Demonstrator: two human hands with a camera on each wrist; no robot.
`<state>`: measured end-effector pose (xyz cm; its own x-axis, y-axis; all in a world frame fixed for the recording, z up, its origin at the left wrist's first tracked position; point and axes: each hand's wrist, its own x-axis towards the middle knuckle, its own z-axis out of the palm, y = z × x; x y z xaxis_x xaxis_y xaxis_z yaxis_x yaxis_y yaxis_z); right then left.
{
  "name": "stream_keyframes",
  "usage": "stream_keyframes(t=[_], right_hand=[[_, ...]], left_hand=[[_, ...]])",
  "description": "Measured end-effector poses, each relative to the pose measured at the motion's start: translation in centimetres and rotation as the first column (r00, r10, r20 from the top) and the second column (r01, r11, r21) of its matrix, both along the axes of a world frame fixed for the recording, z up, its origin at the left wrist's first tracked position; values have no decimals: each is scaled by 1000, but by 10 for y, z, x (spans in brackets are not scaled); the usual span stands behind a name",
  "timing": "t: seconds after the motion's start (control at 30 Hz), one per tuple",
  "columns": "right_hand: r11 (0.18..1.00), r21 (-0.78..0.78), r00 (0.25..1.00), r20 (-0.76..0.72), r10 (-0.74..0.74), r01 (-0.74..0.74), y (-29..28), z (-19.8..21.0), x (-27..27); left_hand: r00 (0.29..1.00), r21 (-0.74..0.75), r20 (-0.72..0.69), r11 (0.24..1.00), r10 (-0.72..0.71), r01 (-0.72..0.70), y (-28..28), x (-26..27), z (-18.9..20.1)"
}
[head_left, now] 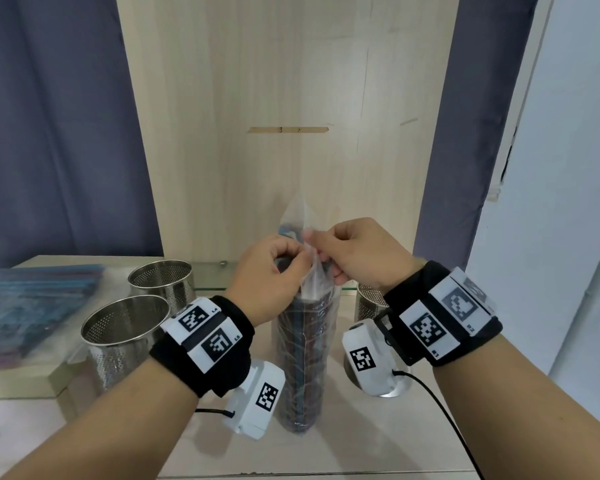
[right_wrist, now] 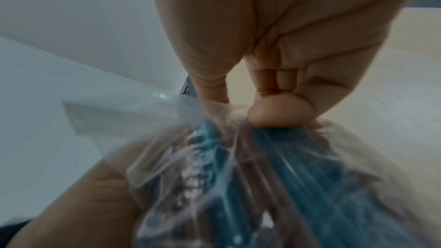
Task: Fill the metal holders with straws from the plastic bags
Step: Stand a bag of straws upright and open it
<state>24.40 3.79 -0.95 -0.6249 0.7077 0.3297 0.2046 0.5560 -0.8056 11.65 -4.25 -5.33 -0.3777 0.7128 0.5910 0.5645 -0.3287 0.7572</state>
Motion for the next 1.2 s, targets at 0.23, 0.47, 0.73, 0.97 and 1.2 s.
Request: stream_keyframes(t=[0.23, 0.47, 0.73, 0.97, 1.2], right_hand=[[998, -54, 999, 10, 33, -32, 0, 0, -2], [998, -9, 998, -12, 68, -68, -4, -4, -6], [967, -214, 989, -91, 121, -138, -4, -4, -6], [931, -335, 970, -234, 67, -145, -7, -11, -10], [989, -146, 998, -65, 5, -15, -3, 1, -10]], left_hand=[[999, -2, 40, 1000, 31, -31, -1, -1, -1], [998, -118, 63, 993, 3, 4, 2, -7, 16], [990, -115, 140, 993, 15, 1, 5, -8, 9], [979, -72, 189, 995, 78, -66, 6, -8, 7], [969, -99, 209, 988, 133, -114, 5, -4, 22]])
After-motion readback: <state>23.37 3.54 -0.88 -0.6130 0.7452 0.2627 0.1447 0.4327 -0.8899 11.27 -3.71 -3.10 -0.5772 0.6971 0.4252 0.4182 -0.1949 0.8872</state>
